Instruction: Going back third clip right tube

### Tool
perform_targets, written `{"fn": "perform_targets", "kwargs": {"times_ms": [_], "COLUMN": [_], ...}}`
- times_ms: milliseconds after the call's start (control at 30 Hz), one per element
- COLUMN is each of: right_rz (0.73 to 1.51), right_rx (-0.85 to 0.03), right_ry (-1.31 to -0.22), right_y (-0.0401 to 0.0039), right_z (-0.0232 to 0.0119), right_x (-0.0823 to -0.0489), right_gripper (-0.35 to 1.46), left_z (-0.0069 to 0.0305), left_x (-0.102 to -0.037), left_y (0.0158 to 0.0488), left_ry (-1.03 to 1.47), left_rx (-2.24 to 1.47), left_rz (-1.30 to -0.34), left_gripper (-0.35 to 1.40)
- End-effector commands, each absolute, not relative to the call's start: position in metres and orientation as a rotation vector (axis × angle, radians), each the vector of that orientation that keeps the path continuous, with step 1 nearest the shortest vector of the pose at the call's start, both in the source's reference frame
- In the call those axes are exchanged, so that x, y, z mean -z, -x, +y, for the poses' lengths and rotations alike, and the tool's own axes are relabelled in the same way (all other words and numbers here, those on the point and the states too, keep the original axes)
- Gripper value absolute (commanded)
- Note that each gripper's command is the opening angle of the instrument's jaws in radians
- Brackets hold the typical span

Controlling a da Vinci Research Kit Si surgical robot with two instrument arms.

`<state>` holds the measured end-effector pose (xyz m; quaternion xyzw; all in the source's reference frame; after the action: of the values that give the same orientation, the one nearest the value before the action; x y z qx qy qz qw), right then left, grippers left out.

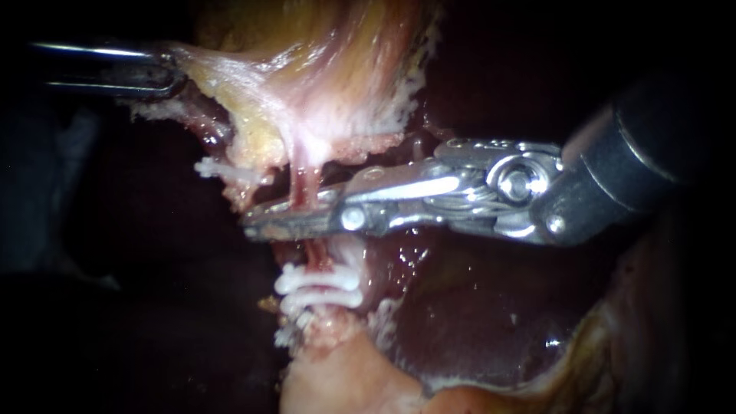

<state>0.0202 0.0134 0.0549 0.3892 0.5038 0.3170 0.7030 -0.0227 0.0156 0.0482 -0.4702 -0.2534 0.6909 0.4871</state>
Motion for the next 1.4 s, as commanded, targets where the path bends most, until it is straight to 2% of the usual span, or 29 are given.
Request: {"fn": "perform_targets", "kwargs": {"times_ms": [33,67,100,200,333,500,767,1233,1400], "right_rz": [1.121,1.121,1.121,1.151,1.157,1.164,1.146,1.177,1.199], "right_rx": [-0.706,-0.706,-0.704,-0.706,-0.703,-0.692,-0.576,-0.453,-0.362], "right_ry": [-0.866,-0.866,-0.869,-0.876,-0.875,-0.839,-0.642,-0.540,-0.502], "right_y": [-0.0202,-0.0202,-0.0202,-0.0202,-0.0203,-0.0205,-0.0198,-0.0144,-0.0111], "right_z": [0.0134,0.0134,0.0134,0.0134,0.0133,0.0126,0.0128,0.0128,0.0123], "right_x": [-0.0549,-0.0549,-0.0549,-0.0552,-0.0562,-0.0584,-0.0612,-0.0603,-0.0591], "right_gripper": [-0.35,-0.35,-0.26,0.22,0.41,0.45,0.50,0.50,0.50], "left_z": [0.0156,0.0156,0.0156,0.0156,0.0156,0.0156,0.0156,0.0155,0.0155], "left_x": [-0.0482,-0.0482,-0.0482,-0.0482,-0.0482,-0.0482,-0.0482,-0.0482,-0.0482], "left_y": [0.0227,0.0227,0.0227,0.0227,0.0227,0.0227,0.0227,0.0226,0.0225], "left_ry": [1.144,1.144,1.144,1.144,1.144,1.144,1.144,1.144,1.144], "left_rx": [-1.680,-1.680,-1.680,-1.680,-1.680,-1.680,-1.680,-1.681,-1.681], "left_rz": [-0.616,-0.616,-0.616,-0.616,-0.616,-0.616,-0.616,-0.616,-0.617], "left_gripper": [-0.35,-0.35,-0.35,-0.35,-0.35,-0.35,-0.35,-0.35,-0.35]}}
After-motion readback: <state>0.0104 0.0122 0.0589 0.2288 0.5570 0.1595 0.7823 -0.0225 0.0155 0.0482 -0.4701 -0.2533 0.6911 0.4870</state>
